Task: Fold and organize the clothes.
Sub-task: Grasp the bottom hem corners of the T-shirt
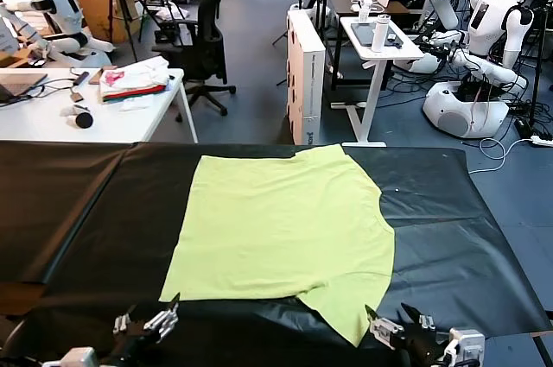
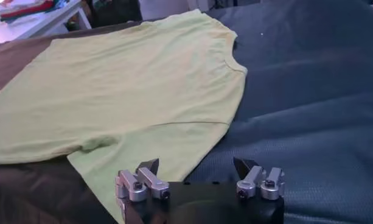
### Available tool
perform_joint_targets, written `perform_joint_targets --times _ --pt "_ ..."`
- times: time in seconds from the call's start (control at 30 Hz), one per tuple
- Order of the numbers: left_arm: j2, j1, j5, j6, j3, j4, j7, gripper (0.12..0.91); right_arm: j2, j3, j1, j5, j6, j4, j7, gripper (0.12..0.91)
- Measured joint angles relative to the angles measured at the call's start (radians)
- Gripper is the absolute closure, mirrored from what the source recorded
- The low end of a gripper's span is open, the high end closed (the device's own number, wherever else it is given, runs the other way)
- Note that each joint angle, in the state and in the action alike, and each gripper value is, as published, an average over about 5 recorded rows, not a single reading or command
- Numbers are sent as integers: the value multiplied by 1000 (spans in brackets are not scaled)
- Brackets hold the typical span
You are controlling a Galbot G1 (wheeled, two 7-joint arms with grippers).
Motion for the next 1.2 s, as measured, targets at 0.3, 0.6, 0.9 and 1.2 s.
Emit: perform_joint_targets --times 0.3,0.6,0.9,1.2 --pt "-1 -2 6 -5 4 4 0 130 21 -45 25 -34 -1 -23 -1 250" --pt "-7 4 20 -15 19 13 0 311 24 -57 28 -36 1 -36 -3 401" --pt "-11 -7 25 -37 24 32 -2 660 26 -61 20 -36 2 -38 -6 641" --pt "-15 6 28 -44 25 18 -4 880 18 -43 -10 -33 1 -8 12 887"
